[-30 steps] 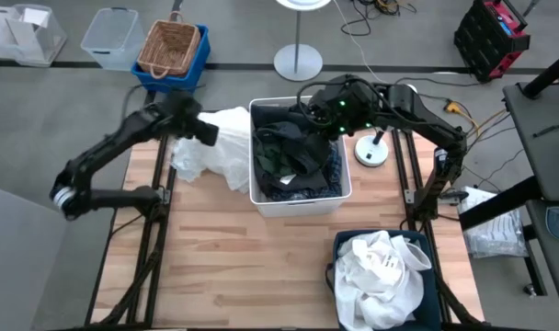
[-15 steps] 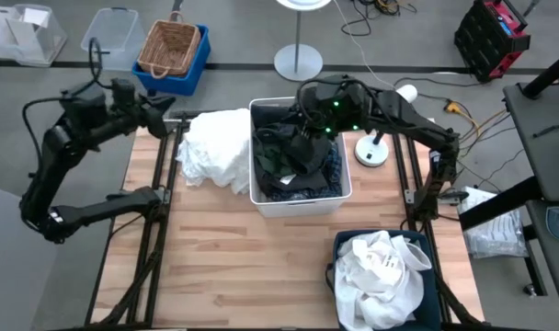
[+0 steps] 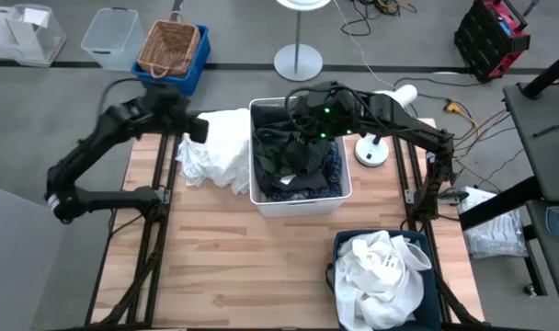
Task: Sort clothes
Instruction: Put the white dress into the blue laundry bin
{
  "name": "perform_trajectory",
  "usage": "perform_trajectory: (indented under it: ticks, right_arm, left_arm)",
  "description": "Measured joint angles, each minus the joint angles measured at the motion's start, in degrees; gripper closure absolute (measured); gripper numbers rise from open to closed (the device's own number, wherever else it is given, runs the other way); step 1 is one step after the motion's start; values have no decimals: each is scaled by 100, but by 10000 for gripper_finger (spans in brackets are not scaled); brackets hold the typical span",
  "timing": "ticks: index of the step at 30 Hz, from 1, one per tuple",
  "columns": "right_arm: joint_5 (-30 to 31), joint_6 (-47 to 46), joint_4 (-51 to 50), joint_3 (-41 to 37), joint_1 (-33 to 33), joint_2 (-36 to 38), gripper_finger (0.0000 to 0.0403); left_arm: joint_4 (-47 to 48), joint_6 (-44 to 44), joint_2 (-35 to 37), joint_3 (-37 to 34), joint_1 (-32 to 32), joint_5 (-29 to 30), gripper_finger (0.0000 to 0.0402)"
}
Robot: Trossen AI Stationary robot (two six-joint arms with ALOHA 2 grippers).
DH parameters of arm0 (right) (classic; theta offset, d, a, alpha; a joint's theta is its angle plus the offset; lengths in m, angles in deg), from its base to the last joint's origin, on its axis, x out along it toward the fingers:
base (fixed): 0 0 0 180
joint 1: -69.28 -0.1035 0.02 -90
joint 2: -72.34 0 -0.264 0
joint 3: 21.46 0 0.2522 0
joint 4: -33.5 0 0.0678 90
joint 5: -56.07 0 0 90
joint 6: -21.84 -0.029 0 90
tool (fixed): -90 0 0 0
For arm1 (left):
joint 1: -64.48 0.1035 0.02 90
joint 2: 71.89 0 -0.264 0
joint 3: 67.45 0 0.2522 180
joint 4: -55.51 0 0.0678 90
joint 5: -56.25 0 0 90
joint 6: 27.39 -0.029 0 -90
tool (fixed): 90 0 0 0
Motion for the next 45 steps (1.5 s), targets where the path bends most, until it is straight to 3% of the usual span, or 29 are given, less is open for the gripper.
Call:
perform_trajectory:
  ticks: [5,9,20,23,25,30,32,38,45]
  right_arm:
    - [0,-58,4,0,0,0,199]
    - [0,-79,-1,0,0,0,199]
    - [0,-144,-10,0,0,-9,199]
    - [0,-144,-57,0,0,-17,199]
    - [0,-144,-95,0,0,-17,199]
    - [1,-144,-114,0,0,-17,199]
    - [2,-142,-112,0,0,-17,199]
    - [2,-125,-228,0,0,-17,199]
    - [9,21,-243,-2,0,-17,199]
  left_arm:
    - [-127,221,-589,-755,4,228,183]
    - [-972,401,-870,-1521,9,234,147]
    - [-3017,603,-1706,-2906,17,229,131]
    - [-3339,402,-1932,-3072,17,392,153]
    - [-3545,279,-2053,-3152,15,539,188]
    - [-3844,140,-2222,-3314,17,581,345]
    - [-3836,88,-2205,-3319,15,547,384]
    - [-2798,29,-1377,-2914,-64,368,396]
    - [-1704,-16,64,-1947,-111,680,399]
